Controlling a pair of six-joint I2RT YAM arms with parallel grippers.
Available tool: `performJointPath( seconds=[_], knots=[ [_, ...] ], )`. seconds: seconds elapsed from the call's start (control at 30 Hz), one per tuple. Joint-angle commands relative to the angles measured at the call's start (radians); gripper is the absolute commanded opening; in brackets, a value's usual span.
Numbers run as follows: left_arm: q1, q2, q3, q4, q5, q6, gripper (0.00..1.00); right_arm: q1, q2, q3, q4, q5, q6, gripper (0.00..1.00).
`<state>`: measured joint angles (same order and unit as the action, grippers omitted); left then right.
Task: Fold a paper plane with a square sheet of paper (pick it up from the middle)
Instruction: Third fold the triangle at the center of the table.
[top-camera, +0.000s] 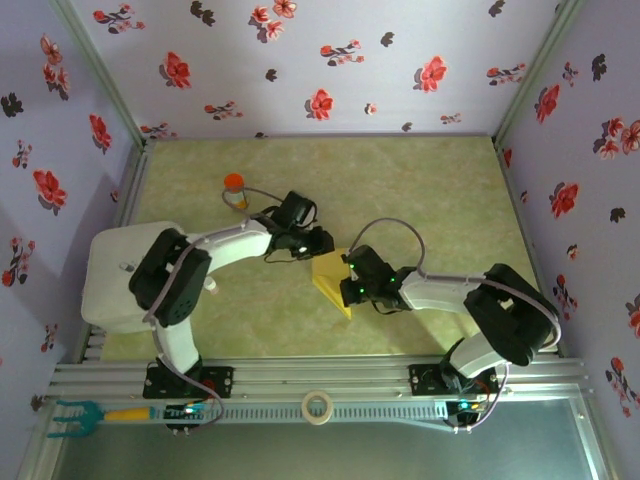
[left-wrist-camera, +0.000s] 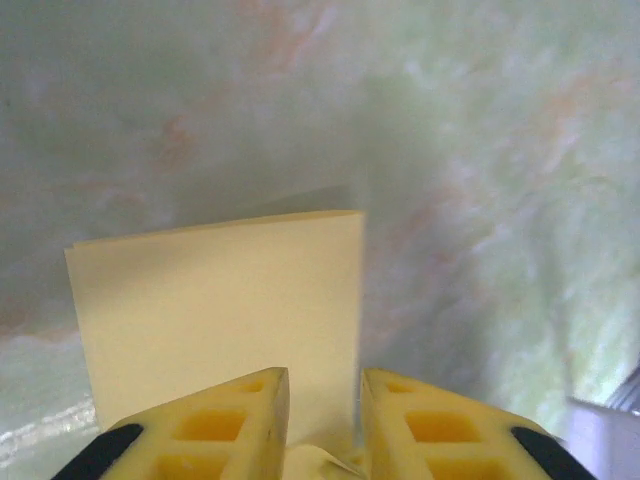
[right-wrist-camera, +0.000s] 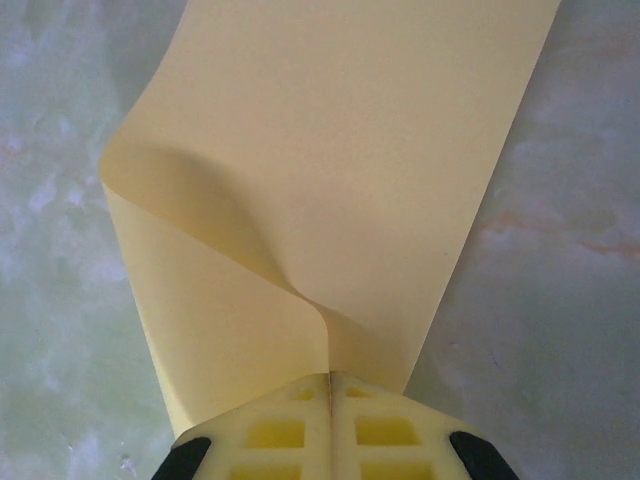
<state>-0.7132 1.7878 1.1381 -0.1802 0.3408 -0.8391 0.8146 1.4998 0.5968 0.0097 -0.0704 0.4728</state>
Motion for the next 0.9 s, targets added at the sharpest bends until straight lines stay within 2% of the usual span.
performJointPath(
  seconds=[0.0, 0.27, 0.47, 0.87],
  knots=[
    [0.004, -0.086, -0.087, 0.041, -0.025, -0.044, 0.22, -0.014, 0.031, 0.023, -0.002, 0.014, 0.024, 0.0],
    [-0.028, -0.155, -0.286, 0.292, 0.051, -0.188, 0.0, -0.026, 0.038, 0.034, -0.007, 0.02, 0.025, 0.0],
    [-0.06, -0.111, -0.335, 0.411, 0.07, -0.253, 0.0, -0.031, 0.035, 0.032, -0.01, 0.024, 0.029, 0.0],
    [-0.088, -0.053, -0.355, 0.453, 0.069, -0.29, 0.0, -0.032, 0.029, 0.032, -0.014, 0.021, 0.026, 0.0]
  ],
)
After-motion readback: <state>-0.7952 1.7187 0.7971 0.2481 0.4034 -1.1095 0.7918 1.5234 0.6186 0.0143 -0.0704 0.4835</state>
